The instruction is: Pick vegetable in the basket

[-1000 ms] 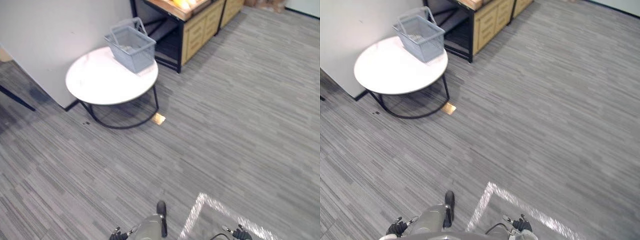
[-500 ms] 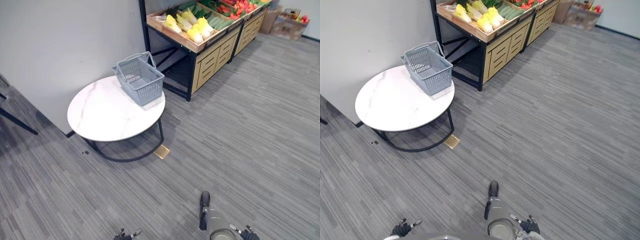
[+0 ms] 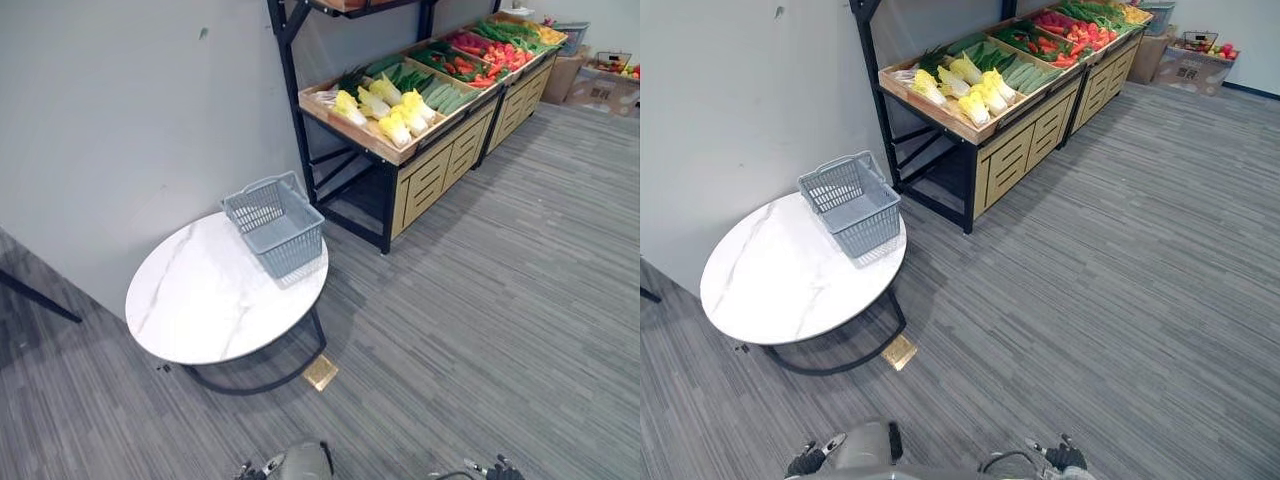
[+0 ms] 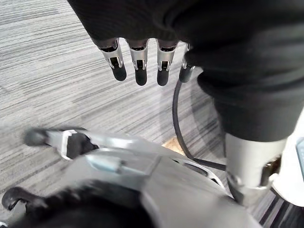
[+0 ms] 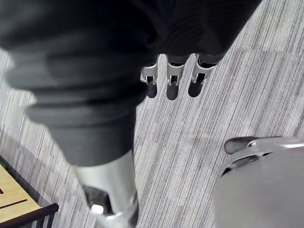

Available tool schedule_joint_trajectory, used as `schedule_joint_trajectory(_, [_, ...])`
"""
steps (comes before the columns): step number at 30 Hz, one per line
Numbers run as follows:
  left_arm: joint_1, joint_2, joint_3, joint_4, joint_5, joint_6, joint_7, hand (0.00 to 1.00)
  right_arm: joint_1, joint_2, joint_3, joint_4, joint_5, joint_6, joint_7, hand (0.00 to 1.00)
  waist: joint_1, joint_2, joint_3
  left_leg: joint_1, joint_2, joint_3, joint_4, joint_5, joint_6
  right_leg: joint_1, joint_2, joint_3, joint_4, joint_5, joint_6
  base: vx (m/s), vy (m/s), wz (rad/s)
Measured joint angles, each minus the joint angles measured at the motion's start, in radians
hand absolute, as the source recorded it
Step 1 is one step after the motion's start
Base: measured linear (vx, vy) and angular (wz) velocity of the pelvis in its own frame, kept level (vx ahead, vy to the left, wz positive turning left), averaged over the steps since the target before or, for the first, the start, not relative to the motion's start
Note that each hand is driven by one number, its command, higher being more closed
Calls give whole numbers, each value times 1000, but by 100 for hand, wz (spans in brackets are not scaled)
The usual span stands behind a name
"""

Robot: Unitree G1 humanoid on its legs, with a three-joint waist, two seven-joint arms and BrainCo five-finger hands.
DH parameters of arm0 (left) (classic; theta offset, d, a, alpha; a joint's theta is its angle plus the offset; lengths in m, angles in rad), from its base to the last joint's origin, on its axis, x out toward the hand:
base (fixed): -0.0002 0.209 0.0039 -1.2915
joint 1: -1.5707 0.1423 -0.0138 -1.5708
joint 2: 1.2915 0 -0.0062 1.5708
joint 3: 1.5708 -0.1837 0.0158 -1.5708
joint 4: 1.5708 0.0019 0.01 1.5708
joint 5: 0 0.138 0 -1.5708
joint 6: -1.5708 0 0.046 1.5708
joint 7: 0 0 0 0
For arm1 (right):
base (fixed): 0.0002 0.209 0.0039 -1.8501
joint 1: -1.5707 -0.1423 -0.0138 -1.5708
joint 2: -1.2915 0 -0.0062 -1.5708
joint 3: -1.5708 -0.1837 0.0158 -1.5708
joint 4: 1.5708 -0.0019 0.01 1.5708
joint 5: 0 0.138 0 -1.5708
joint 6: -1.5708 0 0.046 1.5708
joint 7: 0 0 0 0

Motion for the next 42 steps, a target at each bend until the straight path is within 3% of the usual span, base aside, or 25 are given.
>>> schedule_joint_trajectory(2, [3, 5, -24, 2, 1, 0, 7, 0, 5, 0, 1, -4, 0, 0, -4, 0, -5, 4, -1, 17, -47, 33, -339, 66, 4, 47, -16, 1, -39, -27, 31, 502, 203, -3])
schedule_joint_trajectory(3, [12, 4, -33, 4, 2, 0, 6, 0, 12, -7, 13, -5, -1, 0, -7, 0, -2, 11, -5, 39, -62, 34, -489, 154, 24, 81, -12, 4, -55, -46, 52, 600, 266, 3])
schedule_joint_trajectory(4, [17, 7, -34, 11, 2, 1, 6, 0, 13, -13, 31, -4, -1, 0, -10, 0, 2, 19, -12, 56, -71, 35, -505, 224, 62, 98, -16, 10, -60, -55, 56, 618, 255, 8])
schedule_joint_trajectory(5, [20, 30, -40, 12, 3, 0, 5, 0, 15, 1, 65, -4, -2, 0, -11, 0, 5, -24, -22, 60, -110, 48, -513, 214, 103, 109, -42, 23, -67, -59, 46, 504, 192, 13])
schedule_joint_trajectory(6, [17, 40, -40, 12, 5, 0, 5, 0, 9, 11, 77, -7, -12, -4, -10, 0, 6, -41, -26, 57, -133, 49, -513, 198, 107, 101, -59, 38, -58, -41, 38, 575, 232, 29])
schedule_joint_trajectory(9, [13, 45, -40, 37, 11, 2, 4, 0, -2, 17, 76, -6, -40, -9, -8, 0, 7, -48, -31, 109, -173, 45, -508, 154, 146, 63, -95, 88, 115, -1, 61, 416, 186, 23])
schedule_joint_trajectory(10, [16, 45, -40, 41, 14, 3, 2, 0, -3, 17, 76, -7, -42, -14, -6, 0, 9, -48, -36, 161, -182, 32, -524, 108, 134, -31, -113, 133, 376, 44, 129, 384, 167, 11])
schedule_joint_trajectory(11, [18, 48, -42, 41, 14, 4, 0, 0, -4, 18, 76, -9, -46, -21, -3, 0, 7, -50, -37, 182, -186, 24, -530, 93, 127, -82, -119, 156, 494, 92, 188, 443, 162, 16])
schedule_joint_trajectory(12, [21, 59, -64, 41, 14, 5, -2, 0, -11, 19, 76, -10, -60, -26, 3, 0, 5, -55, -35, 231, -197, 7, -545, 75, 122, -183, -125, 197, 719, 169, 263, 363, 83, 36])
schedule_joint_trajectory(13, [22, 69, -84, 41, 16, 15, -3, 0, -11, 17, 73, -11, -63, -30, 2, 0, -9, -56, -31, 281, -205, -21, -552, 59, 123, -250, -137, 186, 881, 159, 248, 374, 66, 48])
schedule_joint_trajectory(14, [23, 71, -92, 42, 21, 20, -3, 0, -7, 14, 72, -11, -68, -29, 1, 0, -13, -57, -29, 313, -209, -37, -559, 56, 126, -274, -144, 163, 932, 147, 229, 363, 24, 72])
schedule_joint_trajectory(15, [23, 75, -102, 41, 25, 21, -3, 0, 9, 7, 77, -12, -77, -28, 0, 0, -15, -56, -29, 370, -209, -62, -576, 48, 120, -301, -160, 114, 961, 107, 185, 282, -9, 66])
schedule_joint_trajectory(16, [21, 75, -101, 40, 28, 21, -3, 0, 18, 6, 77, -12, -77, -27, -1, 0, -17, -57, -29, 395, -210, -79, -589, 47, 119, -310, -171, 86, 946, 78, 163, 348, -51, 93])
schedule_joint_trajectory(18, [12, 73, -95, 33, 32, 22, -1, 0, 26, 6, 68, -13, -76, -29, -5, 0, -24, -56, -29, 442, -208, -153, -613, 46, 114, -347, -204, 19, 732, 15, 111, 349, -121, 99])
schedule_joint_trajectory(19, [10, 72, -92, 32, 32, 22, 0, 0, 25, 6, 67, -12, -76, -29, -5, 0, -27, -56, -29, 444, -205, -175, -612, 43, 108, -347, -204, 20, 649, 13, 107, 381, -240, 99])
schedule_joint_trajectory(22, [4, 62, -56, 30, 29, 21, 4, 0, 26, 8, 66, -8, -77, -25, -12, 0, -22, -59, -31, 442, -183, -257, -605, 12, 54, -310, -181, 128, 190, 55, 111, 259, -275, 78])
schedule_joint_trajectory(23, [5, 61, -43, 29, 27, 21, 4, 0, 33, 11, 67, -6, -77, -24, -15, 0, -14, -67, -36, 439, -177, -275, -598, -3, 35, -302, -178, 173, 100, 95, 111, 299, -526, 50])
schedule_joint_trajectory(24, [9, 58, -7, 21, 19, 21, 3, 0, 45, 21, 67, -4, -77, -21, -19, 0, -2, -91, -48, 433, -165, -300, -573, -42, -3, -289, -171, 203, 53, 192, 150, 294, -553, 61])
schedule_joint_trajectory(26, [27, 32, 27, 22, 17, 20, -1, 0, 52, 5, 67, -5, -79, -21, -18, 0, -3, -57, -62, 432, -107, -307, -579, -42, -26, -284, -122, 153, 74, 177, 126, 247, -433, 62])
schedule_joint_trajectory(27, [25, 6, 60, 23, 17, 17, -5, 0, 52, -12, 68, -3, -79, -19, -18, 0, -8, -25, -68, 435, -57, -303, -602, -17, -56, -267, -92, 91, 78, 163, 103, 250, -355, 62])
schedule_joint_trajectory(29, [28, 0, 68, 32, 17, 15, -10, 0, 53, -15, 68, 4, -80, -18, -17, 0, -6, -19, -72, 448, -21, -305, -661, 43, -89, -243, -66, 36, 80, 147, 83, 228, -329, 82])
schedule_joint_trajectory(35, [28, 4, 92, 30, 5, 17, -21, 0, 12, -21, 129, -51, -79, -18, -26, 0, -10, -32, -72, 368, 6, -280, -700, 160, -106, -221, -63, -109, 38, 131, 56, 58, -175, 71])
schedule_joint_trajectory(37, [27, 12, 32, 20, 10, 16, -7, 0, 8, -26, 156, -275, -115, -23, -53, 0, -13, -23, -72, 338, 2, -150, -732, 197, -90, -251, -65, -122, 19, 129, 57, -74, -31, 33])
schedule_joint_trajectory(41, [26, 30, -56, 19, 10, 16, 1, 0, -51, -84, 199, -590, -211, -48, -107, 0, -13, -5, -72, 304, 6, -106, -770, 196, -89, -295, -43, -93, -19, 165, 59, -91, 7, -7])
schedule_joint_trajectory(42, [25, 37, -75, 15, 10, 14, 3, 0, -70, -111, 211, -690, -247, -53, -123, 0, -9, -11, -69, 286, 1, -93, -769, 196, -88, -308, -40, -70, -39, 184, 64, -84, 32, -18])
